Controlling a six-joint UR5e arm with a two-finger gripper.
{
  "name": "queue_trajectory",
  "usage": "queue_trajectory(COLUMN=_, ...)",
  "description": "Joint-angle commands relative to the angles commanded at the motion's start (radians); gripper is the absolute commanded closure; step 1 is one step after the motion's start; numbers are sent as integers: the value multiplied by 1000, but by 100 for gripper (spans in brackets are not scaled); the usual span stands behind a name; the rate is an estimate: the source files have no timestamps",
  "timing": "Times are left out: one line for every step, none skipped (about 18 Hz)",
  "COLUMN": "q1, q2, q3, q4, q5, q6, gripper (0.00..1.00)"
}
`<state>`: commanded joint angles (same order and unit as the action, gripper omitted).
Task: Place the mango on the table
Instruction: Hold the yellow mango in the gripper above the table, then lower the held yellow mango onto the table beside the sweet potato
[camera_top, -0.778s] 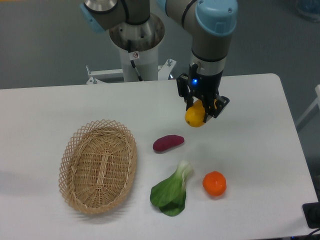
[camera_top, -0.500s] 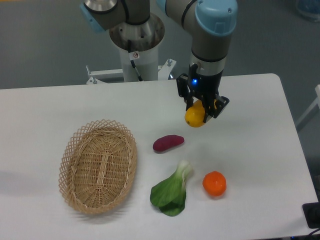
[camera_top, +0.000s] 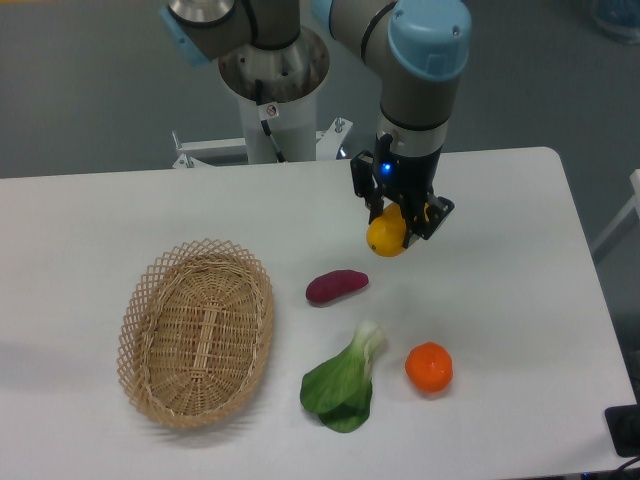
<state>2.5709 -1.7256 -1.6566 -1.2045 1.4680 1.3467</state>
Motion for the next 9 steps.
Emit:
queue_trajectory(q1=2, q2=-15, q3=-11, q4=38, q5=9, q6=18, gripper=45)
queue_trajectory(q1=2, q2=-32, q3=-26, q4=81, q5=26, q6=35, gripper=45)
queue_trajectory(q1=3, q2=-43, q3=-38, q4=123, q5=49, q6=45, gripper=45)
queue_trajectory(q1=9, q2=-49, q3=-44, q4=150, q5=66, q6=49, gripper=45)
queue_trajectory(q1=9, q2=-66, q3=-46, q4=161, q5=69, q6=51, gripper=45)
queue_trajectory(q1=9, q2=-80, q3=-46, q4=164, q5=69, q6=58, gripper=45)
queue_trajectory(q1=9, q2=-94, q3=-49, q4=175, q5=71, q6=71, gripper=45)
queue_trajectory(q1=9, q2=-107, q3=-54, q4=198, q5=69, q6=77, gripper=45)
queue_trajectory(q1=11, q2=-121, q3=-64, q4=232, q5=69, q6=80, gripper=45)
